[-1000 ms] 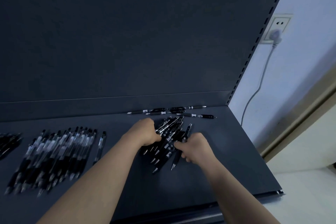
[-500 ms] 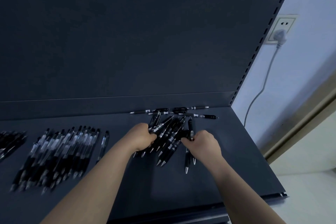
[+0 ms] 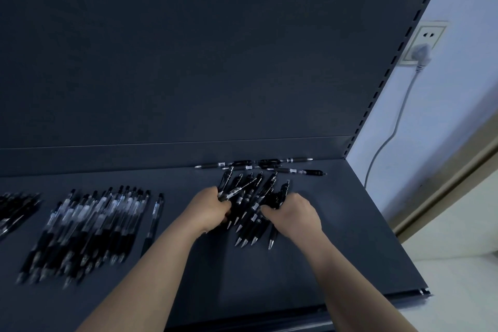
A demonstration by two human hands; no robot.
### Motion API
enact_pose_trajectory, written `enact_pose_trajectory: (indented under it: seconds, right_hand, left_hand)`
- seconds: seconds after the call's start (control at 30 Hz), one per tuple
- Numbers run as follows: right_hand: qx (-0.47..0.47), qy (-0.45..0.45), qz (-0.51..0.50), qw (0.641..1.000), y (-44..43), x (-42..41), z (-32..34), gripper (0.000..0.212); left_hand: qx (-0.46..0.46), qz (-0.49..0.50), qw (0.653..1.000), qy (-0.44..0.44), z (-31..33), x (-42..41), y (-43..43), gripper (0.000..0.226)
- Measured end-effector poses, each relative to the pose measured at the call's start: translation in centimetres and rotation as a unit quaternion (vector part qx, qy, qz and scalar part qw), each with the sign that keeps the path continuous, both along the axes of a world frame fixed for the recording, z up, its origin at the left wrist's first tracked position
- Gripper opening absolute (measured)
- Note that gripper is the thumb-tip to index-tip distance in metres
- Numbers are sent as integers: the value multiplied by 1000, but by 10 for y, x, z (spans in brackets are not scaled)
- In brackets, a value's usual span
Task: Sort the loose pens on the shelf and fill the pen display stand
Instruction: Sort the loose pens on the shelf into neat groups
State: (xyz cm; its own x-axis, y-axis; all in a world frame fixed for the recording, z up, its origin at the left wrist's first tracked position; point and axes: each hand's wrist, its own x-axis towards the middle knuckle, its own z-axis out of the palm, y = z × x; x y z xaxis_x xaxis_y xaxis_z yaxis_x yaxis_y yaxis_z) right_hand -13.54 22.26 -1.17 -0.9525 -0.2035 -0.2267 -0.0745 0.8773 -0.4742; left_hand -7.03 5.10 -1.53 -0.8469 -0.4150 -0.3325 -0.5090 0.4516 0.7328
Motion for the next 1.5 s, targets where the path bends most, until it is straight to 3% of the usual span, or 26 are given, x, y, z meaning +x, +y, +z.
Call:
enact_pose_trajectory:
  seconds: [0.17, 0.3, 0.43, 0.7, 0.83, 1.23, 1.5]
  right_hand:
    - [21, -29, 6, 999, -8, 0, 8, 36]
    - [15, -29, 2, 999, -4, 0, 9, 39]
    - [-58, -50, 16, 997, 2, -3, 5, 39]
    - [-226, -91, 66, 968, -27, 8, 24, 35]
    - [-251, -123, 108, 954, -64, 27, 31, 38]
    - [-221, -156, 217, 938, -234, 124, 50, 36]
    - [-183, -176, 232, 939, -352, 194, 45, 37]
  left_hand:
    - [-37, -25, 999, -16, 2, 4, 6, 20]
    - [12, -8, 1000, 0, 1, 12, -1, 22]
    - [65, 30, 997, 34, 2, 25, -4, 21]
    - [60, 103, 986, 116, 18, 53, -15, 26]
    - [60, 136, 980, 136, 24, 75, -36, 23]
    - [-50, 212, 967, 130, 40, 184, -173, 21]
    - [-230, 266, 935, 51, 38, 257, -278, 18]
